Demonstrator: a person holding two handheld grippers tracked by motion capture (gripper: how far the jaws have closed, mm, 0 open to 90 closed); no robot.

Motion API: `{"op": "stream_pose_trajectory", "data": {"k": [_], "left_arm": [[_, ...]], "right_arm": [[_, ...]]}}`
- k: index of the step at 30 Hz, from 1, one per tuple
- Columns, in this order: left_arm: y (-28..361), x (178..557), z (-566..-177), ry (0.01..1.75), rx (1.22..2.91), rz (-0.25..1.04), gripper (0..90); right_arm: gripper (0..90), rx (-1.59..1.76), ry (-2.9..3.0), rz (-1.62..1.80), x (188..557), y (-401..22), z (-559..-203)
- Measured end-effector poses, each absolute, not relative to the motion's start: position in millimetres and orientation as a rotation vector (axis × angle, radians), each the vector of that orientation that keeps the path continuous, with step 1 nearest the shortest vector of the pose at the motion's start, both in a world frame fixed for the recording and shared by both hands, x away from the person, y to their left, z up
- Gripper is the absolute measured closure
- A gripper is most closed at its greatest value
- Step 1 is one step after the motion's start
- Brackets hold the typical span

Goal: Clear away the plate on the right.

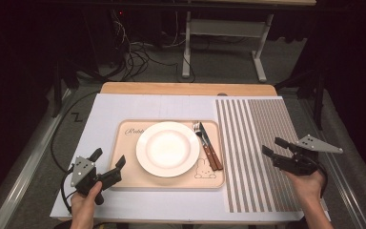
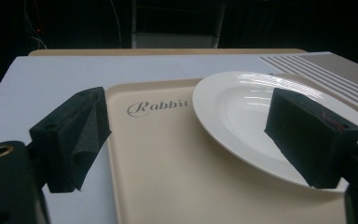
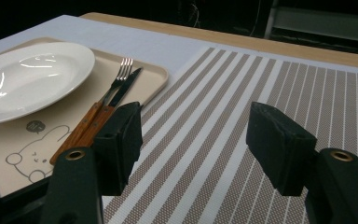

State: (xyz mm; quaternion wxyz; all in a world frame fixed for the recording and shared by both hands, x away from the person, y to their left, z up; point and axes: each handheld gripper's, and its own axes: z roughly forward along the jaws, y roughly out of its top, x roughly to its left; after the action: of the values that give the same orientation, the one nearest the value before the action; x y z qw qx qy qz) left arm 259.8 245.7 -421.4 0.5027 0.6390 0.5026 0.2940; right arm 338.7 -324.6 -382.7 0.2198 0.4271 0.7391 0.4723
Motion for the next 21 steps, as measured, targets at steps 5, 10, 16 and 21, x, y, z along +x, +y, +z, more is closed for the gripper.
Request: {"op": "stream_pose_trajectory", "data": {"k": [5,10,16,21], "left_arm": [[246,260,-421,1.215,1.543,0.712,14.3],[246,260,-421,1.217,1.545,0.712,14.3],[247,260,-421,1.221,1.542,0.714,14.3],[247,260,-421,1.225,1.539,0.715,14.3]], "right_arm": [[34.6,1.201,2.019,1.320,332,-330,-386],[32.6,1.206,1.985,1.341,328,-335,-390],[31.3,1.229,1.967,1.339,324,-341,-396],[30.3,1.254,1.956,1.335,323,-344,-402]]}}
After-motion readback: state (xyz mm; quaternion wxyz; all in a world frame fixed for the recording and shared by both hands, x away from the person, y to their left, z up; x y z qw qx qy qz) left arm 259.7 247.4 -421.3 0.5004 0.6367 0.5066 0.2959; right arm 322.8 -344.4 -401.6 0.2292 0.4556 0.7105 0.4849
